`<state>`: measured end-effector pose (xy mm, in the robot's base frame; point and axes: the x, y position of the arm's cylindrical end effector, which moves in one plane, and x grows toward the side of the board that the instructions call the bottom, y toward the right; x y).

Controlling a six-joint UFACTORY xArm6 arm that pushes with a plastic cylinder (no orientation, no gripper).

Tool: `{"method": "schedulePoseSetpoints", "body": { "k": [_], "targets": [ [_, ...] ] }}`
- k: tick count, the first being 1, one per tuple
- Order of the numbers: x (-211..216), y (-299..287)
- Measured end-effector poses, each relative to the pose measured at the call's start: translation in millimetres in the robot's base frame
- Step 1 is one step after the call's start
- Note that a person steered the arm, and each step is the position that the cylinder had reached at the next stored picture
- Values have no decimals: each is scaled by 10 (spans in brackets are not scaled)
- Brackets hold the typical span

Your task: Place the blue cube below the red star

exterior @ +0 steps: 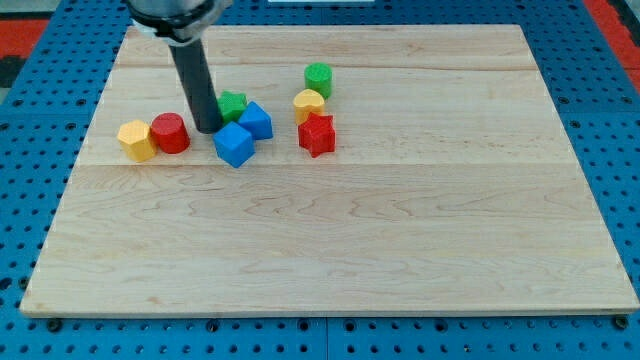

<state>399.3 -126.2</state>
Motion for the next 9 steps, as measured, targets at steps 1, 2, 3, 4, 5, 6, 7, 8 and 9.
{"method": "schedulePoseSetpoints", "body": {
  "k": [1, 2, 3, 4, 5, 6, 7, 8, 9],
  "targets": [
    [611, 64],
    [772, 173],
    [497, -40],
    [465, 304],
    [842, 629],
    [844, 569],
    [1077, 644],
    [1067, 936],
    [962, 1129]
  ]
}}
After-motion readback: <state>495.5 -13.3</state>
